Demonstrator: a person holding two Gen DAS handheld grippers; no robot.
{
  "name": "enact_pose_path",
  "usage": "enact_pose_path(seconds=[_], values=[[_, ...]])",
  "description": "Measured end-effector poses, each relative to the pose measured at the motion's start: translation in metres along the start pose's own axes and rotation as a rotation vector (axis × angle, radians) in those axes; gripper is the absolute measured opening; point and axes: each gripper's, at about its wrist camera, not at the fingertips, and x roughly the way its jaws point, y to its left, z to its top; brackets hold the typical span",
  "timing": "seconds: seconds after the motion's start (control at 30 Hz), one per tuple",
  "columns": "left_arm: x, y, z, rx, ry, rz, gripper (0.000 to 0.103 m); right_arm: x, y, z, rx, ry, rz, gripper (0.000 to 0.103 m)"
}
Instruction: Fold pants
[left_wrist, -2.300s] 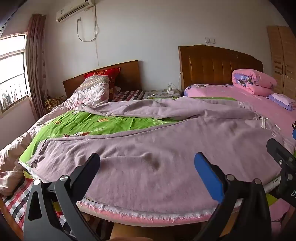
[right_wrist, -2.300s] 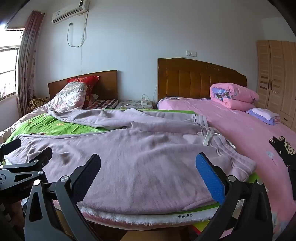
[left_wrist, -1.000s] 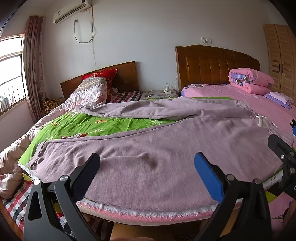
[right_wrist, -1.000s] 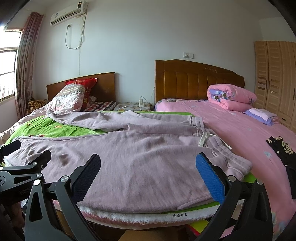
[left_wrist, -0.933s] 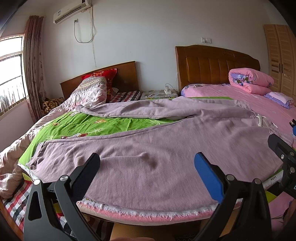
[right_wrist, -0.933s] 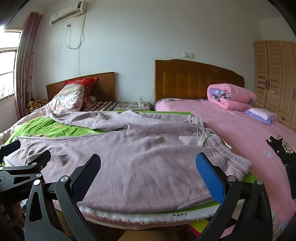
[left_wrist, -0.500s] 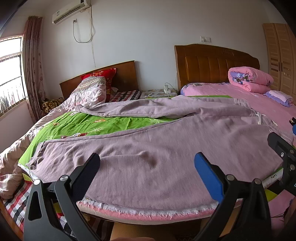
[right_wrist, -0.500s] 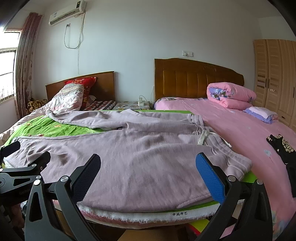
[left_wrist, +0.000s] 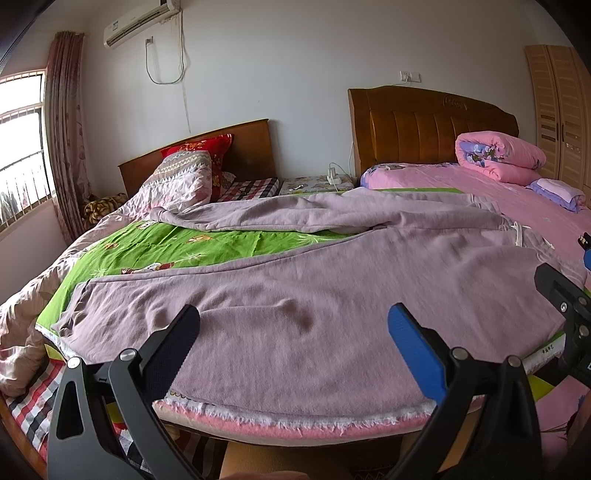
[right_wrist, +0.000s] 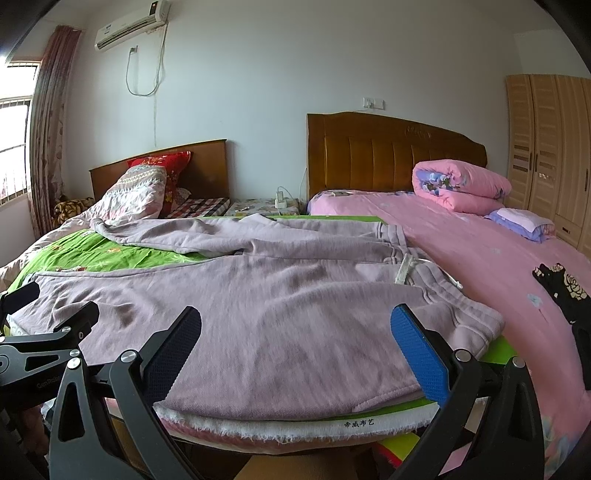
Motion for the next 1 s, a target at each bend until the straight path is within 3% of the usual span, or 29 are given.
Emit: enact_pose_path(seconds=[0.7, 0.9, 1.0], values=[[0.004, 0.001, -0.008, 0.027, 0.020, -0.004, 0.102, 0.003, -0.006, -0.003, 0.021, 0.015, -0.005, 0.099], [0.009, -0.003, 0.001, 0.086, 0.038, -0.061, 0.102, 0.010, -0.017, 0.004, 0.015, 0.050, 0.021, 0.099], [0.012, -0.007, 0.021, 0.151, 0.000, -0.091, 0.102, 0.018, -0.033, 0.026, -0.007, 0.058, 0.028, 0.099]])
